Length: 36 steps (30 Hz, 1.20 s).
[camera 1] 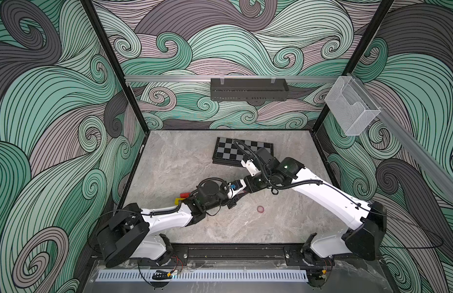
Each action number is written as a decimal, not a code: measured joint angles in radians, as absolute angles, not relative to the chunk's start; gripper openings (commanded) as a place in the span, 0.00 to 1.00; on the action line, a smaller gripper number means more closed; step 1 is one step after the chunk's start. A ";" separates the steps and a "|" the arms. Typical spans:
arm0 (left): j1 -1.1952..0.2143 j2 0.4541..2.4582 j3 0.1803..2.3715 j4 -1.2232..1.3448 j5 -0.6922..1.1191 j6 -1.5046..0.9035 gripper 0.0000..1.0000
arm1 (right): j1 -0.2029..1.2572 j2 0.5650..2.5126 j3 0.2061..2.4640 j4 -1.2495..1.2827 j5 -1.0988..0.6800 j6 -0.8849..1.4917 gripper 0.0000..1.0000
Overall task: Close the paint jar lid
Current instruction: Pick up the paint jar from the center of the board, then pick up the lid from the center of the board.
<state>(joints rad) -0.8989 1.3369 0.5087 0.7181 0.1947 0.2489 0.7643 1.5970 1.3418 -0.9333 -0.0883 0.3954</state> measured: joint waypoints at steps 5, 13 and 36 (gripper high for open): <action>-0.899 1.331 0.509 0.711 0.194 0.248 0.18 | 0.764 1.597 1.342 -0.932 -0.090 0.401 0.32; -0.899 1.329 0.509 0.710 0.194 0.248 0.13 | 0.765 1.597 1.347 -0.929 -0.099 0.405 0.57; -0.899 1.184 0.437 0.725 0.175 0.217 0.12 | 0.525 1.254 0.990 -0.768 -0.083 0.410 0.98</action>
<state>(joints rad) -0.8989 1.1843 0.4370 0.7254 0.1749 0.2173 0.5255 1.2537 0.9901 -0.7685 -0.0826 0.4095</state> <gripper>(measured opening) 0.315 0.972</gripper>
